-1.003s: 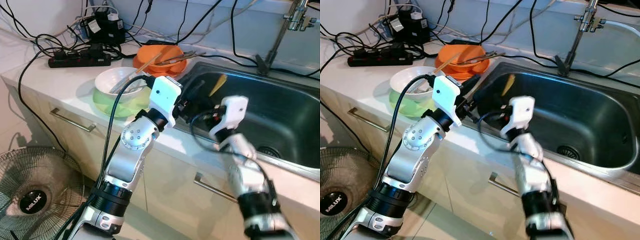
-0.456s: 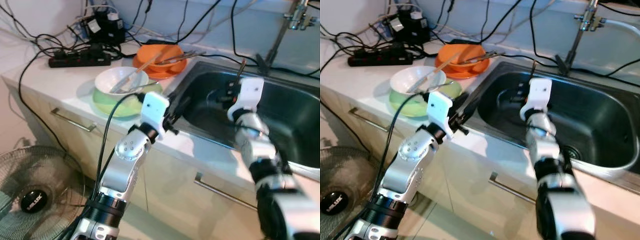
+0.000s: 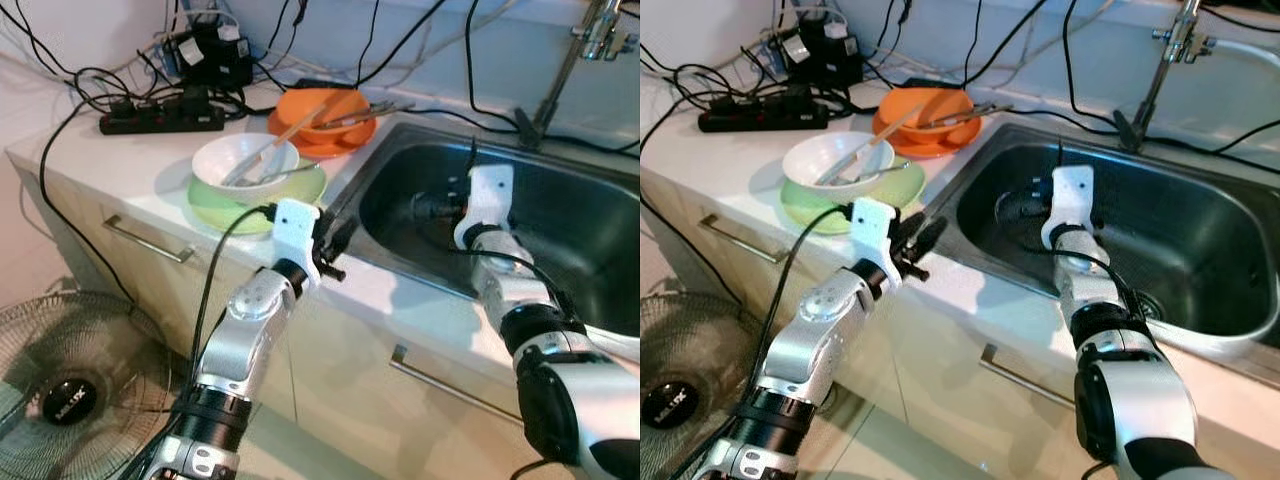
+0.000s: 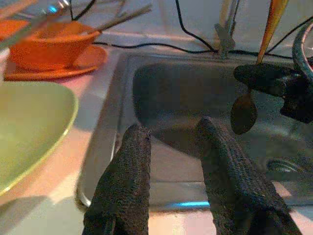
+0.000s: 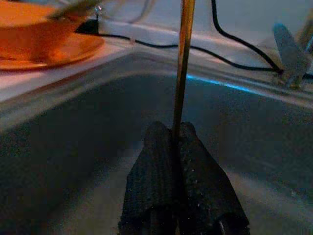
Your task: Kitchen organization
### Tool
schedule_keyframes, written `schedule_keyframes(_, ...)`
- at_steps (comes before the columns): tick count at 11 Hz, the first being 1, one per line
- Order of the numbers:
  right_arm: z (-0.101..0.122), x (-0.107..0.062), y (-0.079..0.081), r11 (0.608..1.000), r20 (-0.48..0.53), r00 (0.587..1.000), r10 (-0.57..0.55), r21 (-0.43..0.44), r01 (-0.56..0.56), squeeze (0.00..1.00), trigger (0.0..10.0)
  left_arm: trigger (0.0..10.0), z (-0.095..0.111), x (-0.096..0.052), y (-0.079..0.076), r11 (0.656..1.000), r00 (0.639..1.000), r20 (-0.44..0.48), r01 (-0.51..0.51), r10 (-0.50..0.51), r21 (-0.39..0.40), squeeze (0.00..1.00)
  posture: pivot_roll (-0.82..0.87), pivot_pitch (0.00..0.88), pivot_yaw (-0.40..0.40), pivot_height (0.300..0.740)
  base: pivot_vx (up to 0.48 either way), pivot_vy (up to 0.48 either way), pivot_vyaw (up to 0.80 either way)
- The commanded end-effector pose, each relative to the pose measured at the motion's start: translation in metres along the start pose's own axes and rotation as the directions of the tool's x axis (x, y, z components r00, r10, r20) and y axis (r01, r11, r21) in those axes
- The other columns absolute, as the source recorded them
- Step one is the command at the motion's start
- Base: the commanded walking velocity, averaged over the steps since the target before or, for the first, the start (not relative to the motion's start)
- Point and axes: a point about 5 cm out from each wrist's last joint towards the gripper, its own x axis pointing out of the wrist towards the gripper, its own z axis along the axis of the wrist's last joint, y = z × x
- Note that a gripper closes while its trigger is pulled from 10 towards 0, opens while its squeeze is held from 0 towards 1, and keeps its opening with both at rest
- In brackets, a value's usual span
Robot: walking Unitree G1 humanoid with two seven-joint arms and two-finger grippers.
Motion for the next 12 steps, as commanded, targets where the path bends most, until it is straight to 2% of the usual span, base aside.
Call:
schedule_keyframes(1, -0.001, 0.002, 0.004, 1.0, -0.048, 0.999, -0.007, -0.012, 0.006, 0.0, 10.0, 10.0, -0.001, 0.001, -0.001, 1.0, 1.0, -0.028, 0.008, -0.008, -0.006, 0.0, 0.18, 0.014, 0.011, 0.74, 0.0, 0.0, 0.0)
schedule_keyframes(5, -0.01, 0.002, 0.013, 0.998, -0.121, 0.993, 0.019, -0.053, -0.026, 0.0, 10.0, 10.0, -0.005, -0.001, -0.006, 0.999, 0.996, -0.07, 0.044, -0.045, -0.018, 0.0, 0.19, 0.005, 0.009, 0.74, 0.0, 0.0, 0.0)
schedule_keyframes(6, -0.013, 0.001, 0.017, 0.998, -0.14, 0.989, 0.041, -0.039, -0.047, 0.45, 10.0, 10.0, -0.005, 0.0, -0.007, 0.998, 0.996, -0.075, 0.052, -0.054, -0.023, 0.0, 0.19, 0.005, 0.007, 0.74, 0.0, 0.0, 0.0)
schedule_keyframes(7, -0.014, 0.001, 0.02, 0.997, -0.146, 0.988, 0.049, -0.044, -0.056, 1.0, 10.0, 10.0, -0.005, -0.001, -0.008, 0.998, 0.995, -0.081, 0.055, -0.057, -0.026, 0.0, 0.19, 0.005, 0.005, 0.74, 0.0, 0.0, 0.0)
schedule_keyframes(8, -0.014, 0.001, 0.02, 0.997, -0.148, 0.988, 0.05, -0.045, -0.057, 1.0, 10.0, 10.0, -0.005, -0.001, -0.008, 0.998, 0.995, -0.082, 0.056, -0.058, -0.026, 0.0, 0.19, 0.005, 0.004, 0.74, 0.0, 0.0, 0.0)
schedule_keyframes(9, -0.014, 0.001, 0.021, 0.997, -0.148, 0.988, 0.049, -0.052, -0.057, 0.76, 10.0, 10.0, -0.005, -0.001, -0.008, 0.998, 0.995, -0.083, 0.058, -0.06, -0.025, 0.0, 0.19, 0.004, 0.004, 0.74, 0.0, 0.0, 0.0)
schedule_keyframes(10, -0.014, 0.001, 0.021, 0.997, -0.148, 0.988, 0.048, -0.055, -0.056, 0.0, 10.0, 10.0, -0.005, -0.001, -0.009, 0.998, 0.995, -0.082, 0.061, -0.063, -0.024, 0.0, 0.19, 0.005, 0.004, 0.74, 0.0, 0.0, 0.0)
schedule_keyframes(12, -0.013, 0.001, 0.022, 0.997, -0.14, 0.989, 0.052, -0.051, -0.06, 0.0, 10.0, 10.0, -0.004, -0.001, -0.009, 0.998, 0.995, -0.081, 0.061, -0.063, -0.024, 0.0, 0.19, 0.007, 0.004, 0.74, 0.0, 0.0, 0.0)
